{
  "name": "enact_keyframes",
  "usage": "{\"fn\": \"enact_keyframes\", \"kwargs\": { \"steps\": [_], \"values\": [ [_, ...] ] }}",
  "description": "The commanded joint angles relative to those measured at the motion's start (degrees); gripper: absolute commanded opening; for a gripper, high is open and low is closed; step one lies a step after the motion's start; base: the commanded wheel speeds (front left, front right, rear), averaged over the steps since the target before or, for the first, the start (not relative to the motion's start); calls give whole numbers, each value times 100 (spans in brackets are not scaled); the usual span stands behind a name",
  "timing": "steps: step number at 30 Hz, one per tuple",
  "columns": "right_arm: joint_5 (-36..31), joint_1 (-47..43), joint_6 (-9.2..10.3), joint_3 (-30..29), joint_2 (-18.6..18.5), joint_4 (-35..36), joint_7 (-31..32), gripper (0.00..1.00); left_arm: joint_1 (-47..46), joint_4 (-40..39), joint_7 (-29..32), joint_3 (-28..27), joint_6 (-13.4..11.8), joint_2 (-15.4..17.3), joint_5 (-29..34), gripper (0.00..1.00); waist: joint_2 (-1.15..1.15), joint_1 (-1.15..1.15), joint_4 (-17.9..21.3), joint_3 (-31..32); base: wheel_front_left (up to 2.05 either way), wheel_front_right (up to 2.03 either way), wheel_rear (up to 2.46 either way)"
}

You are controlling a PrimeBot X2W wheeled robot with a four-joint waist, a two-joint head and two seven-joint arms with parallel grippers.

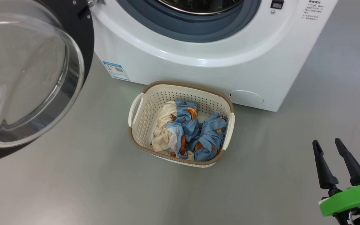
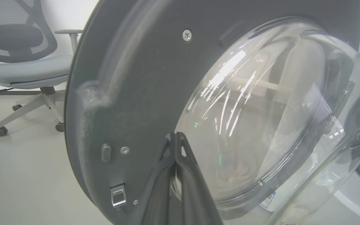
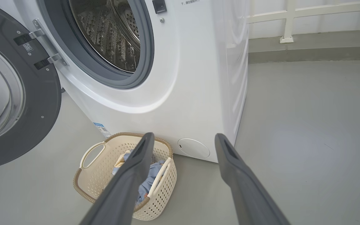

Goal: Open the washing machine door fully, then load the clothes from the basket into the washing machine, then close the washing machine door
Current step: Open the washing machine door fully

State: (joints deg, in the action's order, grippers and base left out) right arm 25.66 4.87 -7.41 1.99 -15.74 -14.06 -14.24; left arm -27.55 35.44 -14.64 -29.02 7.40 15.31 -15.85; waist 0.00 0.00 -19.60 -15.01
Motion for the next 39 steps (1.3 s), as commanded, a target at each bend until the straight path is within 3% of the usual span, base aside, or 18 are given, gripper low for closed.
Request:
{"fn": "enact_keyframes", "kwargs": {
  "steps": [1, 5, 6, 9, 12, 14, 17, 26, 39],
  "values": [
    [-3, -134, -8, 115, -35, 111, -76, 100, 145, -258, -36, -83, 8, 296, -92, 0, 0, 0, -41, 75, 0, 0, 0],
    [4, -154, -8, 117, -24, 104, -76, 100, 437, -511, -36, 41, 8, 172, -245, 0, 0, 0, -66, 167, 0, 0, 0],
    [6, -157, -8, 120, -19, 103, -76, 100, 516, -575, -36, 97, 8, 141, -282, 5, 0, 0, -65, 185, 0, 0, 0],
    [15, -172, -8, 127, 0, 88, -76, 100, 737, -773, -36, 239, 8, 46, -365, 35, 0, 0, -61, 257, 0, 0, 0],
    [29, -190, -8, 127, 15, 83, -76, 100, 949, -1000, -36, 434, 8, -39, -443, 49, 0, 0, -43, 325, 0, 0, 0],
    [34, -204, -8, 123, 28, 87, -76, 100, 1094, -1166, -36, 637, 9, -71, -488, 75, 0, 0, -22, 364, 0, 0, 0],
    [37, -225, -8, 126, 47, 92, -76, 100, 1290, -1388, -36, 896, 9, -106, -533, 98, 0, 0, 28, 415, 0, 0, 0],
    [38, -250, -8, 110, 117, 114, -76, 100, 1659, -1879, -36, 1483, 9, -195, -586, 100, 0, 0, 260, 517, 0, 0, 0],
    [34, -319, -8, 36, 252, 140, -76, 100, 1952, -2317, -36, 2192, 9, -132, -701, 100, 0, 0, 913, 647, 0, 0, 0]
  ]
}}
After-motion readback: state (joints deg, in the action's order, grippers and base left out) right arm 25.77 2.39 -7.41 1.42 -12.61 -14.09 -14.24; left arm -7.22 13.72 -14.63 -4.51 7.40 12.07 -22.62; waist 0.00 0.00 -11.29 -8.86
